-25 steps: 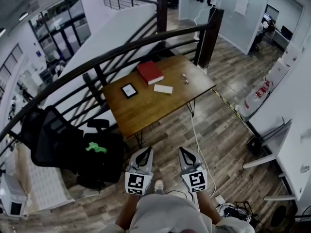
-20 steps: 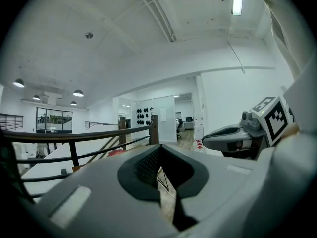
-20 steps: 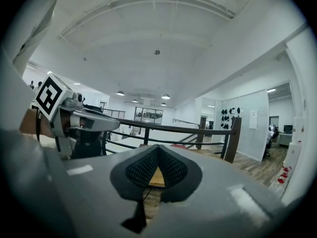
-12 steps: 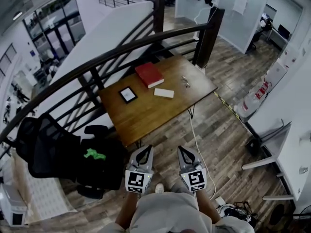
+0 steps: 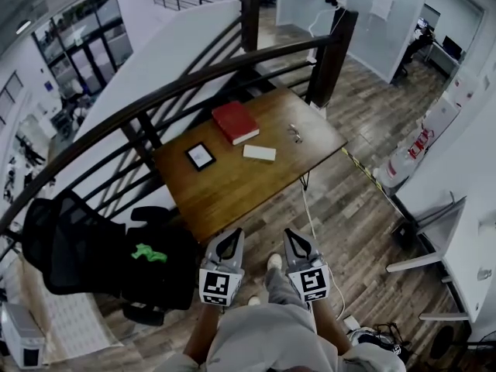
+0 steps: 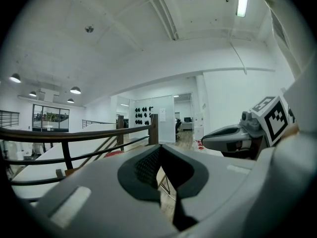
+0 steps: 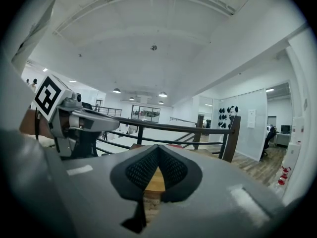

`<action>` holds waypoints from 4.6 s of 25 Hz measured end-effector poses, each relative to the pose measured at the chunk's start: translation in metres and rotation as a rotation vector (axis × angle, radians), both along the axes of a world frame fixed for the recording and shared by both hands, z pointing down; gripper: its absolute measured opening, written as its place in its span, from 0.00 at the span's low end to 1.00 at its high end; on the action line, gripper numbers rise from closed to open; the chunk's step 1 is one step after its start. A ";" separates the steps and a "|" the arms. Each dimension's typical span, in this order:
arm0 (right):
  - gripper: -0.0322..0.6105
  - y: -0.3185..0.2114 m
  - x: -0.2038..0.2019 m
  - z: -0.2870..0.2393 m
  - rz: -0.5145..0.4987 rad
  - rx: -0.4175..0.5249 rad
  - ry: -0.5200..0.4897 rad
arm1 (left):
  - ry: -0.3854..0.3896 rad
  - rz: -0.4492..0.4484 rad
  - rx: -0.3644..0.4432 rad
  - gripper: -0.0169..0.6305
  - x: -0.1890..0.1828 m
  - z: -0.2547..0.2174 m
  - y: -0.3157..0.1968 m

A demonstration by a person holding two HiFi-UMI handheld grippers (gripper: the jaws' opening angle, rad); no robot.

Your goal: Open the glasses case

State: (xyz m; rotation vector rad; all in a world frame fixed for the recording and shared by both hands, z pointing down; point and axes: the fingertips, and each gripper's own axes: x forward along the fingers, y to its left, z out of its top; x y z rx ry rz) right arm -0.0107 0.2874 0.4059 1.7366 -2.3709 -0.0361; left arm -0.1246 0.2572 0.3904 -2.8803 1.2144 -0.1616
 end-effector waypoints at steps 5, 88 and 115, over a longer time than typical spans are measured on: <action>0.05 -0.028 0.013 0.000 -0.012 0.004 -0.016 | -0.011 -0.009 0.001 0.06 0.014 0.000 -0.025; 0.06 -0.431 0.087 0.163 -0.129 -0.369 0.149 | -0.088 -0.046 -0.329 0.06 0.101 0.172 -0.415; 0.12 -0.458 0.079 0.257 -0.388 -0.531 0.344 | -0.187 -0.145 -0.556 0.06 0.112 0.285 -0.429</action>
